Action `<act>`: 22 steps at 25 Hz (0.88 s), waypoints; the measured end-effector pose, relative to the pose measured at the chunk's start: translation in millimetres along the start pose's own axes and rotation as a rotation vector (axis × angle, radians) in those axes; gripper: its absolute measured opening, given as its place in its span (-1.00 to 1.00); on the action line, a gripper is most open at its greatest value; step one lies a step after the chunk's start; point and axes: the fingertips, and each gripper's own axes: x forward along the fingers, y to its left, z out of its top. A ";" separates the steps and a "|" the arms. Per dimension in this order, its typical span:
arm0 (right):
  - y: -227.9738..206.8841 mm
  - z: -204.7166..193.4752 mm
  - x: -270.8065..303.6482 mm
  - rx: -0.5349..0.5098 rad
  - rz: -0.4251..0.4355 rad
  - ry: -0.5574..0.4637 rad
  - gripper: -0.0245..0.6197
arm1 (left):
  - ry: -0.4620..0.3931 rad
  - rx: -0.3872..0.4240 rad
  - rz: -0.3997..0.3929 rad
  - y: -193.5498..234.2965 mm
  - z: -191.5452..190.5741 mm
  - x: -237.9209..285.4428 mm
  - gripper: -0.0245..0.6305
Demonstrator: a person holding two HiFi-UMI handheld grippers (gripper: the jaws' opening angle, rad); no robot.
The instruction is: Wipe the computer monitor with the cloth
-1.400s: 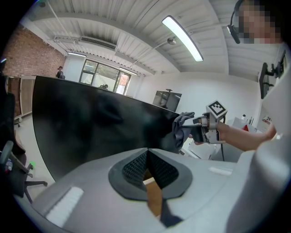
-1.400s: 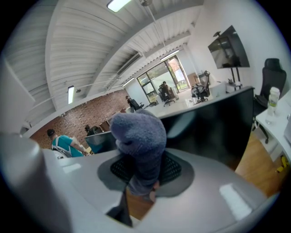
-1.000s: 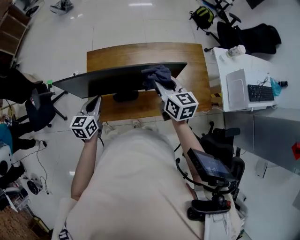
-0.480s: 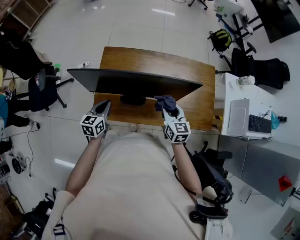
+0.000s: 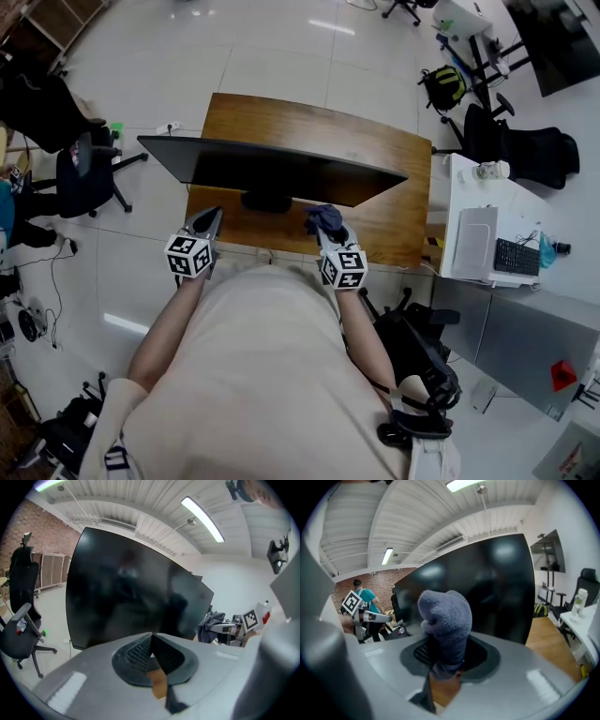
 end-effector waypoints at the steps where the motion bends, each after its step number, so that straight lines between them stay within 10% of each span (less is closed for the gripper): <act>1: -1.4 -4.2 0.8 0.000 0.000 0.007 -0.58 | 0.003 0.000 -0.007 -1.7 -2.0 1.9 -0.98; 22: 12.8 -6.2 18.3 0.006 0.016 0.032 -0.58 | 0.054 0.006 -0.008 16.5 -15.9 -2.3 -0.98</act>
